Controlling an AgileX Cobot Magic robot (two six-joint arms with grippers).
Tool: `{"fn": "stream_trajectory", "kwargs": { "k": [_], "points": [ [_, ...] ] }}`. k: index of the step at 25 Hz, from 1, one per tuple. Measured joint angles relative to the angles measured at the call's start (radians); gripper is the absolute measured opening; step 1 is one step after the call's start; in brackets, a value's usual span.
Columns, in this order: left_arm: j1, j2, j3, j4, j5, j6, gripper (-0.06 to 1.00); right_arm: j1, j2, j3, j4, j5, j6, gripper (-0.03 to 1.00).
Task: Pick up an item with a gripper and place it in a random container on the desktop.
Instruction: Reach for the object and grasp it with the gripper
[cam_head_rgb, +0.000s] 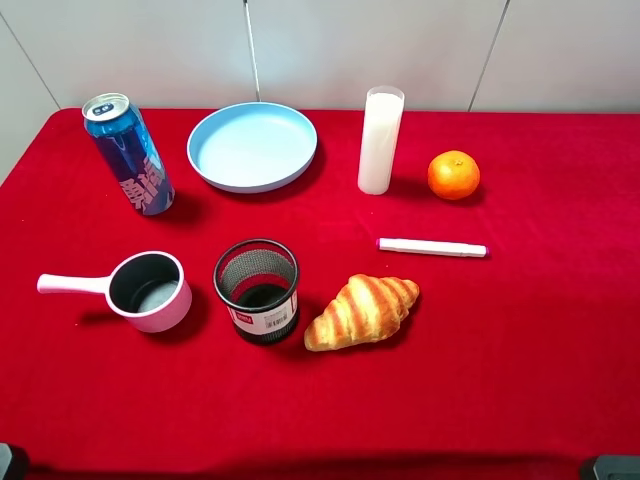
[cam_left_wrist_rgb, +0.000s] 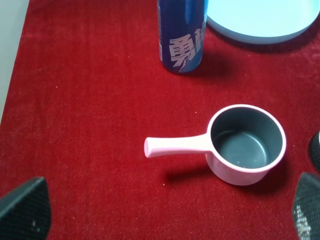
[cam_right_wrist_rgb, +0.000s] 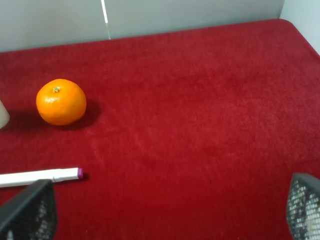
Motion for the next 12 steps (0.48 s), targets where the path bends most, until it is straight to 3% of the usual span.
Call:
{"fn": "stream_trajectory", "kwargs": {
  "k": [12],
  "points": [
    [0.000,0.000,0.000,0.000,0.000,0.000,0.96,0.000,0.000,0.000,0.001,0.000,0.000,0.69]
  ]
}}
